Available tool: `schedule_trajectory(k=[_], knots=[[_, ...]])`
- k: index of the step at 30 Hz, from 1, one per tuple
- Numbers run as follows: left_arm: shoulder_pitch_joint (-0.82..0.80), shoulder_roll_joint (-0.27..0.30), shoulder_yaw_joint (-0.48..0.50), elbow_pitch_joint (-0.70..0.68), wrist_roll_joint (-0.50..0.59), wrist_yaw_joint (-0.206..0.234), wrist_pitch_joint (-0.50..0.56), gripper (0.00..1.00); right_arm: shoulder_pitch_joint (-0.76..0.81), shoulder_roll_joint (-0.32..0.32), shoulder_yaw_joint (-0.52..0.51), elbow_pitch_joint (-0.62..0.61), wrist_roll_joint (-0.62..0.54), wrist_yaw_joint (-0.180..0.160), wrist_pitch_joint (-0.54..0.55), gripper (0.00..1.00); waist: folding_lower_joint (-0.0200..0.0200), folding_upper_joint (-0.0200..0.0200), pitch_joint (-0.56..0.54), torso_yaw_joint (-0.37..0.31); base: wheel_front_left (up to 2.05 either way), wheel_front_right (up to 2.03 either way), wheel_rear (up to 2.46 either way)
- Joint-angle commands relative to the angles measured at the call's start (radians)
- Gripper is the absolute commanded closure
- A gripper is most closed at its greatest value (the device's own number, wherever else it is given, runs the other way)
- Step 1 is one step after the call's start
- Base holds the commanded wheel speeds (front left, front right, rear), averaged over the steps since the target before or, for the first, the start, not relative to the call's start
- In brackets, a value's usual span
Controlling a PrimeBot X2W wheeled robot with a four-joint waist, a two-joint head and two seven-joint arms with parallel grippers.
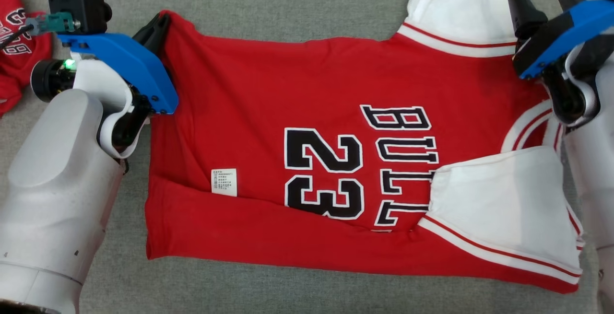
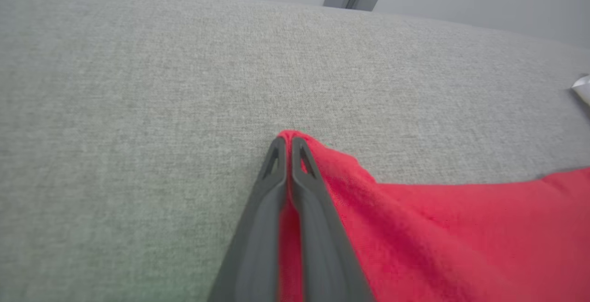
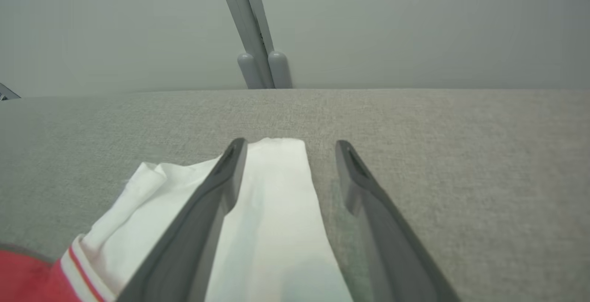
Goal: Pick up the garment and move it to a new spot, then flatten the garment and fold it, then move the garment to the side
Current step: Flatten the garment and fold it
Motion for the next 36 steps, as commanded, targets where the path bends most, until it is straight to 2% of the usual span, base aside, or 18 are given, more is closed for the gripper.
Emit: schedule_trajectory(k=[1,9,10,11,16,21,26,32,36], knots=[[-0.027,-0.005,-0.01,0.002,-0.006,-0.001,-0.012,1.0,-0.038,-0.012,0.008,0.032,-0.002,0.0,0.008,0.0,-0.0001,-0.0002,0.042,0.039,0.0,0.0,0.0],[-0.06,-0.002,-0.08,0.039,-0.046,0.001,-0.048,1.0,-0.214,-0.03,0.101,0.237,-0.01,0.0,0.109,0.0,-0.0001,-0.0002,0.072,0.059,0.0,0.0,0.0],[-0.062,0.0,-0.088,0.042,-0.051,0.001,-0.051,1.0,-0.227,-0.032,0.105,0.254,-0.004,0.0,0.121,0.59,-0.0001,-0.0002,0.072,0.058,0.0,0.0,0.0],[-0.066,0.004,-0.106,0.042,-0.06,0.001,-0.067,1.0,-0.245,-0.033,0.116,0.274,0.012,0.0,0.136,1.0,-0.0001,-0.0002,0.068,0.056,0.0,0.0,0.0],[-0.064,0.026,-0.125,0.047,-0.07,0.001,-0.126,1.0,-0.235,-0.048,0.142,0.236,0.048,0.0,0.057,1.0,-0.0001,-0.0002,0.034,0.037,0.0,0.0,0.0],[-0.048,0.056,-0.129,0.044,-0.063,0.001,-0.185,1.0,-0.154,-0.084,0.175,0.151,0.074,0.0,-0.075,1.0,-0.0001,-0.0002,-0.02,0.007,0.0,0.0,0.0],[0.0,0.093,-0.122,0.001,-0.055,0.022,-0.229,1.0,-0.037,-0.112,0.174,0.038,0.11,0.0,-0.181,1.0,-0.0001,-0.0002,-0.08,-0.02,0.0,0.0,0.0],[0.162,0.149,-0.095,-0.125,-0.079,0.083,-0.282,1.0,0.201,-0.12,0.155,-0.152,0.122,0.0,-0.24,1.0,-0.0001,-0.0002,-0.144,-0.051,0.0,0.0,0.0],[0.323,0.19,-0.058,-0.238,-0.119,0.148,-0.321,1.0,0.398,-0.084,0.138,-0.272,0.096,0.0,-0.242,1.0,-0.0001,-0.0002,-0.176,-0.075,0.0,0.0,0.0]])
